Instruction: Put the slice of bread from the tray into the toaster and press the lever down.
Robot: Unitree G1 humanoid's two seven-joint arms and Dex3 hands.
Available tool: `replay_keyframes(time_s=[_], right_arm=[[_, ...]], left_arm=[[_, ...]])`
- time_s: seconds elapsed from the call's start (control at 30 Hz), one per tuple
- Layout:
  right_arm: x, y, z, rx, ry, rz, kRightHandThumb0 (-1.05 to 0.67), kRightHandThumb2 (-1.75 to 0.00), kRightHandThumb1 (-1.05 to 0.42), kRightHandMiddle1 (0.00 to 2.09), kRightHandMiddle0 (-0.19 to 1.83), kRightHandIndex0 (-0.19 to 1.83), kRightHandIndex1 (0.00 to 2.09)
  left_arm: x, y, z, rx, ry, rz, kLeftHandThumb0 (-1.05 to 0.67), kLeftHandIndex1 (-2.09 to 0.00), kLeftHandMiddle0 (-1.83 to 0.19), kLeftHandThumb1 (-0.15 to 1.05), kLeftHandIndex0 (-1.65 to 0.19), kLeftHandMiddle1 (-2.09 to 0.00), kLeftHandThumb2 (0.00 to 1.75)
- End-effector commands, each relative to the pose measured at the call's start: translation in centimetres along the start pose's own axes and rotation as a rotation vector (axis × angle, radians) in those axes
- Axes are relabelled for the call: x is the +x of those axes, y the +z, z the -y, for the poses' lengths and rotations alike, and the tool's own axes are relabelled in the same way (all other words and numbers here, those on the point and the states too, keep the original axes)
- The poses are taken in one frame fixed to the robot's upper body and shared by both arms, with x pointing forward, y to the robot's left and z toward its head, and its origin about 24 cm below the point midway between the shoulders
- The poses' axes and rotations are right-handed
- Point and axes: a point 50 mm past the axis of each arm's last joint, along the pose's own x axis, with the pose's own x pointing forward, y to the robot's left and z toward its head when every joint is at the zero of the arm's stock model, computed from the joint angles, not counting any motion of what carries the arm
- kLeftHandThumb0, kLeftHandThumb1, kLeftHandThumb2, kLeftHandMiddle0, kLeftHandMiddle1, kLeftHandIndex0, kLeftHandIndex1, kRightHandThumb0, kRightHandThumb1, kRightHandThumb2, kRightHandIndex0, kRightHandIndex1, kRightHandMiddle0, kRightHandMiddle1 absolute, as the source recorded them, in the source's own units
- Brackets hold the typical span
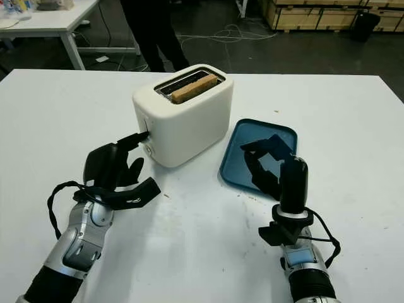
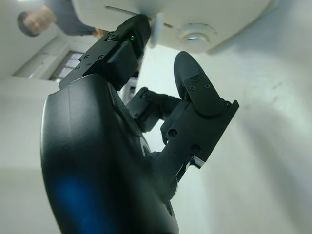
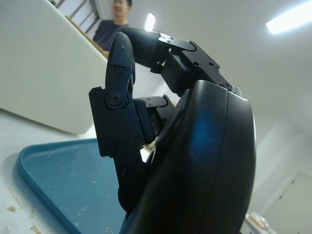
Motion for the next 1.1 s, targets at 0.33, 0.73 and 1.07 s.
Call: replay_keyframes(time_s=[0.33, 0.73, 1.07], right_arm=[[0.4, 0.1, 0.2, 0.004, -0.009, 0.017, -0.45, -0.36, -0.92, 1.21, 0.6, 0.63, 1.69], [0.4, 0.1, 0.2, 0.011, -0.013, 0.018, -0.45, -0.36, -0.92, 1.21, 0.61, 0.64, 1.69], [0.3, 0.1, 0.2, 0.008, -0.008, 0.009, -0.46, -0.36, -0.92, 1.2, 0.61, 0.63, 1.68]], left_arm=[[-0.2, 2.5, -1.1, -0.017, 0.061, 0.121, -0.18, -0.02, -0.93, 0.47, -0.87, -1.75, 1.17], [0.7, 2.0, -3.2, 0.046, 0.078, 0.111, -0.13, -0.02, -0.93, 0.45, -0.88, -1.75, 1.13], [1.3, 2.3, -7.2, 0.108, 0.216, 0.15, -0.17, -0.04, -0.94, 0.37, -0.93, -1.75, 1.2]])
